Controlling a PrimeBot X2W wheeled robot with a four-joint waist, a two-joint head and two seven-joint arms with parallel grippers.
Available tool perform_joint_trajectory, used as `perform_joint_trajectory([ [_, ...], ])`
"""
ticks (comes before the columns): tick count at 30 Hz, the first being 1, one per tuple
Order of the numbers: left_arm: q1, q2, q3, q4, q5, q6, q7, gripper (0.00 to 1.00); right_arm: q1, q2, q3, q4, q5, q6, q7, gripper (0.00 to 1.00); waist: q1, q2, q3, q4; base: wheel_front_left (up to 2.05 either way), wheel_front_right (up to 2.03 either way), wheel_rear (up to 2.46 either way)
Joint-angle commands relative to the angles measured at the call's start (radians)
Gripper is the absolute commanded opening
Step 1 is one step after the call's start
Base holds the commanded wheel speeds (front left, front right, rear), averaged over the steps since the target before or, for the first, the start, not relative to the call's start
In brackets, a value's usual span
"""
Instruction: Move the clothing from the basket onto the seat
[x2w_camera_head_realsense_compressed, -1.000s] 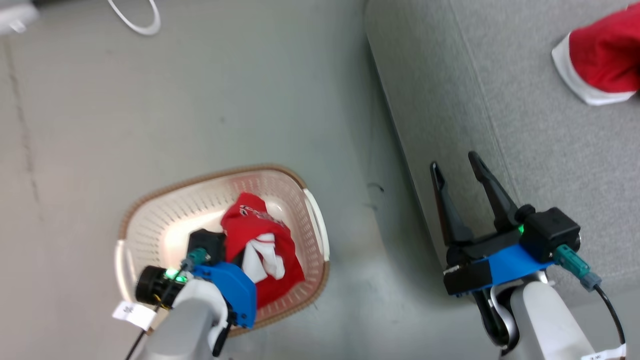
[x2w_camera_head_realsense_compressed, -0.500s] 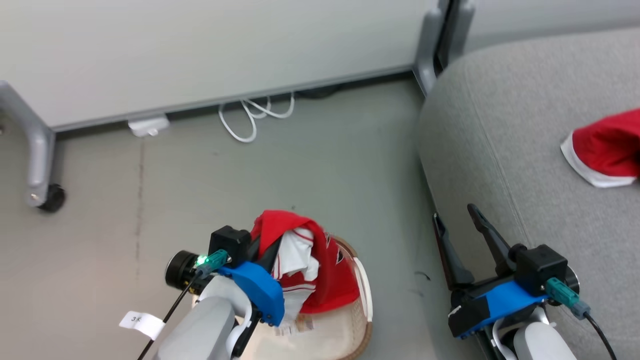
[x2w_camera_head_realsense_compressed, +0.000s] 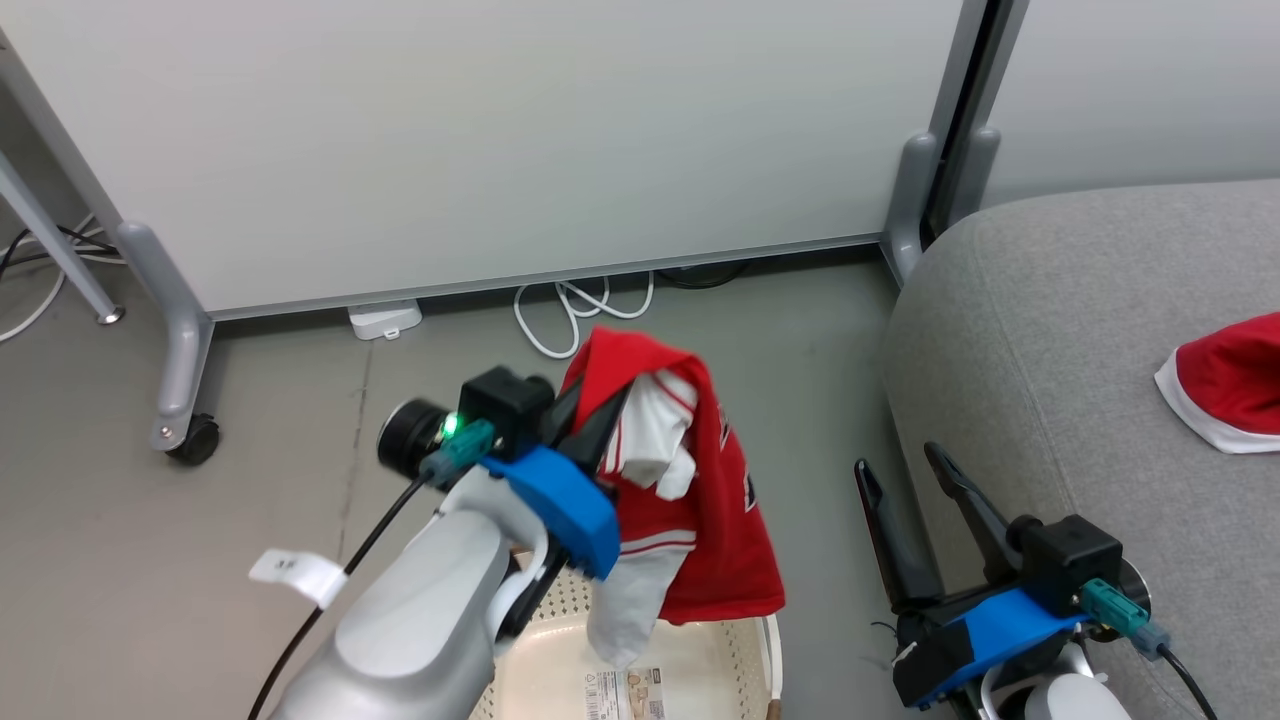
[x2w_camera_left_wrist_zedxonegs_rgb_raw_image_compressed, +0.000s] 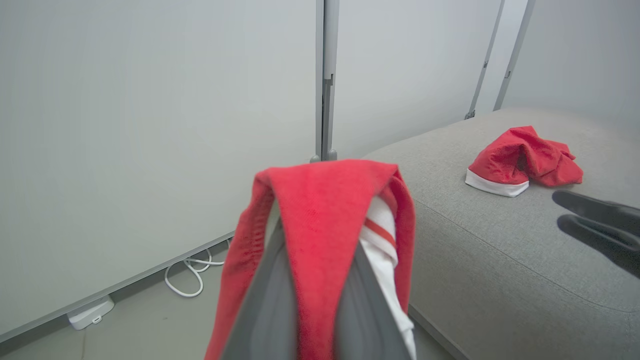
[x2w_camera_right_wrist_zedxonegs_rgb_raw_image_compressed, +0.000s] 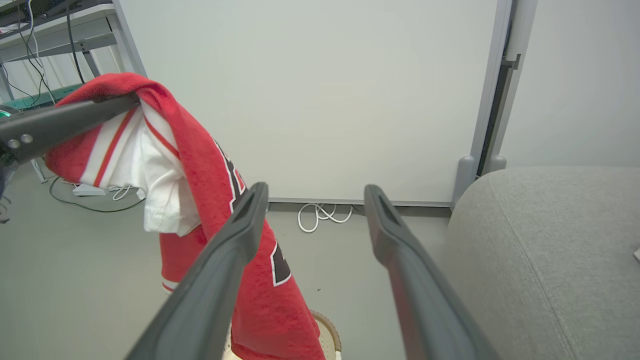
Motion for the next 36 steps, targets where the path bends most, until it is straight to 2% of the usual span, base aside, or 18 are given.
perform_joint_trajectory([
  [1, -0.028, -0.004, -0.006, -0.011, -0.004, -0.002, 0.004, 0.0, 0.014, -0.001, 0.001, -0.005, 0.001, 0.0, 0.003, 1.0, 0.0002, -0.0001, -0.001, 0.004, 0.0, 0.0, 0.0],
  [11, -0.142, -0.042, -0.046, -0.043, -0.041, -0.002, 0.05, 0.0, 0.022, -0.001, 0.006, -0.015, -0.003, 0.0, 0.017, 1.0, 0.0002, -0.0001, 0.0, 0.016, 0.0, 0.0, 0.0],
  [24, -0.167, -0.058, -0.079, -0.018, -0.069, -0.001, 0.052, 0.0, -0.003, -0.001, 0.026, -0.014, -0.014, 0.0, 0.033, 1.0, 0.0002, -0.0001, 0.012, 0.005, 0.0, 0.0, 0.0],
  [30, -0.173, -0.062, -0.103, -0.015, -0.079, -0.001, 0.048, 0.0, -0.068, -0.001, 0.06, 0.043, -0.036, 0.0, 0.072, 1.0, 0.0002, -0.0001, 0.019, 0.002, 0.0, 0.0, 0.0],
  [36, -0.182, -0.065, -0.124, -0.014, -0.086, -0.001, 0.048, 0.0, -0.178, -0.001, 0.091, 0.167, -0.04, 0.0, 0.082, 1.0, 0.0002, -0.0001, 0.029, 0.005, 0.0, 0.0, 0.0],
])
